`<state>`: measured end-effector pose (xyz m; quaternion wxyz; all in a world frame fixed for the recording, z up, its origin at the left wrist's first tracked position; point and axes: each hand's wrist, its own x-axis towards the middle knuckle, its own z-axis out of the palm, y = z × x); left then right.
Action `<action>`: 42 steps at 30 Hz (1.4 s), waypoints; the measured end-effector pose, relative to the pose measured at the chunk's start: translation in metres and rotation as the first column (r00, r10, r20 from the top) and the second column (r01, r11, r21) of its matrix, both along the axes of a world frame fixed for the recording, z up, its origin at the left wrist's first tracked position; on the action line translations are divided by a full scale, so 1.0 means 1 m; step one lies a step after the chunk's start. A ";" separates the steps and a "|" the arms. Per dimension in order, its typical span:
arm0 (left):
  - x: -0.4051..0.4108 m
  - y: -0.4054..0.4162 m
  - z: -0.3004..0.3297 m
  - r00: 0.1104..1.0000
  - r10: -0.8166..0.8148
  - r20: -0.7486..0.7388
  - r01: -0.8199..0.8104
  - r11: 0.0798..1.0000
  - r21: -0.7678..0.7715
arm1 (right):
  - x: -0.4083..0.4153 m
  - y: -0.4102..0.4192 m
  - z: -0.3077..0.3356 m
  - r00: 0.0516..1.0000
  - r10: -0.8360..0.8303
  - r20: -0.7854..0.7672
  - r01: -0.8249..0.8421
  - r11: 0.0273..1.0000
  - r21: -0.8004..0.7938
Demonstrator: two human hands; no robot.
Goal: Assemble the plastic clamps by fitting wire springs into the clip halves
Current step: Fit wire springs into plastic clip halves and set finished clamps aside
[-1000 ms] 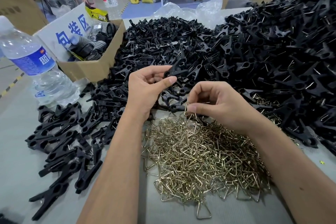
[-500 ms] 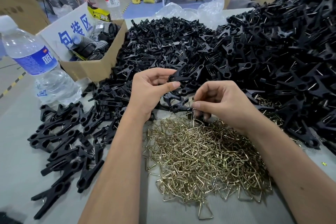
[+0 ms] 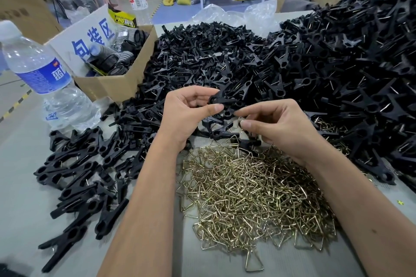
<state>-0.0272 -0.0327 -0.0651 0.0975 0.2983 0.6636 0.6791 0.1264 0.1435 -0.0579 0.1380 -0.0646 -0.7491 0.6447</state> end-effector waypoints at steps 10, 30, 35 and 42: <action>0.005 0.000 0.003 0.994 -0.107 -0.037 0.106 0.994 -0.027 | -0.003 -0.004 0.001 0.961 -0.268 -0.064 0.244 0.936 -0.254; 0.019 0.011 0.007 0.984 -0.170 -0.057 0.158 0.971 -0.180 | -0.007 -0.012 -0.009 0.884 -0.450 -0.129 0.445 0.893 -0.061; 0.020 0.013 0.005 0.985 -0.167 -0.043 0.155 0.965 -0.211 | -0.008 -0.012 -0.012 0.879 -0.460 -0.126 0.454 0.888 -0.079; 0.022 0.011 0.006 0.985 -0.173 -0.023 0.170 0.981 -0.096 | -0.004 -0.011 -0.004 0.925 -0.378 -0.024 0.348 0.873 -0.343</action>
